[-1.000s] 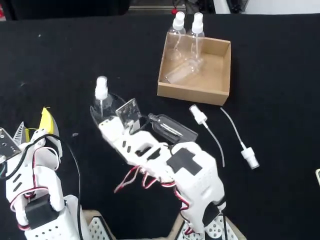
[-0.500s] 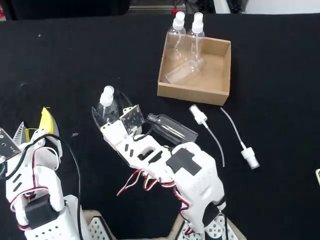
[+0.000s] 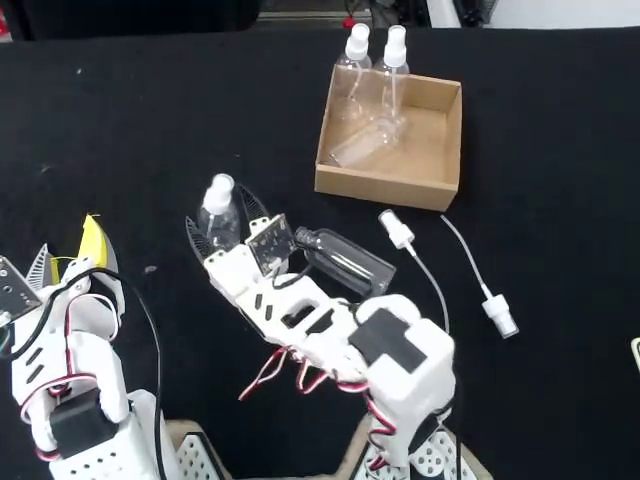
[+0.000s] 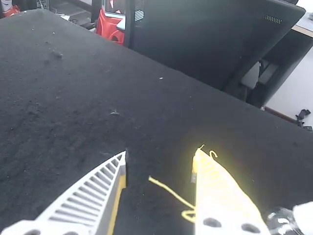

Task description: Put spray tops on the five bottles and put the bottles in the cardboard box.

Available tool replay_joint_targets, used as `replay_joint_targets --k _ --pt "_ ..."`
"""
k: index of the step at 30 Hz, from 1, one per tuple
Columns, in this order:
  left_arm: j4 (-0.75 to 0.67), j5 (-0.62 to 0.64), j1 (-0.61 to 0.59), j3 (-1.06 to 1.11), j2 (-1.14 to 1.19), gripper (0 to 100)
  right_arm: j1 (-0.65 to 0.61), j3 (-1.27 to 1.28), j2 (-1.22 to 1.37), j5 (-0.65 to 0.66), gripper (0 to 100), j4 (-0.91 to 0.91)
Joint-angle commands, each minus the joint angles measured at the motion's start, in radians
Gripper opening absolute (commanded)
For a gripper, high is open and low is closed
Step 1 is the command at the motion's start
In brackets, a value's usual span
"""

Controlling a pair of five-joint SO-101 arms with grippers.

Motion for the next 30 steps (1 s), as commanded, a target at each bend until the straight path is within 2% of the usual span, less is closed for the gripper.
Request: replay_joint_targets --k 1,13,19,21,25,28,30 --pt "-0.012 0.006 -0.002 -0.012 -0.006 21 -0.012 -0.021 -0.097 -0.009 28.6 0.081" --pt "-0.006 0.005 -0.005 -0.012 -0.006 21 -0.037 -0.019 -0.116 -0.005 27.5 0.086" --pt "-0.006 0.005 -0.01 -0.012 -0.006 21 -0.02 -0.022 -0.116 -0.002 5.0 0.08" --pt "-0.006 0.005 -0.01 -0.012 -0.006 21 0.0 -0.024 -0.117 -0.002 1.1 0.077" --pt "-0.006 0.005 -0.012 -0.012 -0.006 21 0.046 0.012 -0.17 -0.002 3.3 0.04" --pt "-0.006 0.005 -0.012 -0.01 -0.006 21 0.077 0.104 -0.311 0.011 3.2 0.008" --pt "-0.006 0.005 -0.012 -0.008 -0.006 21 0.097 0.174 -0.444 0.026 3.2 0.052"
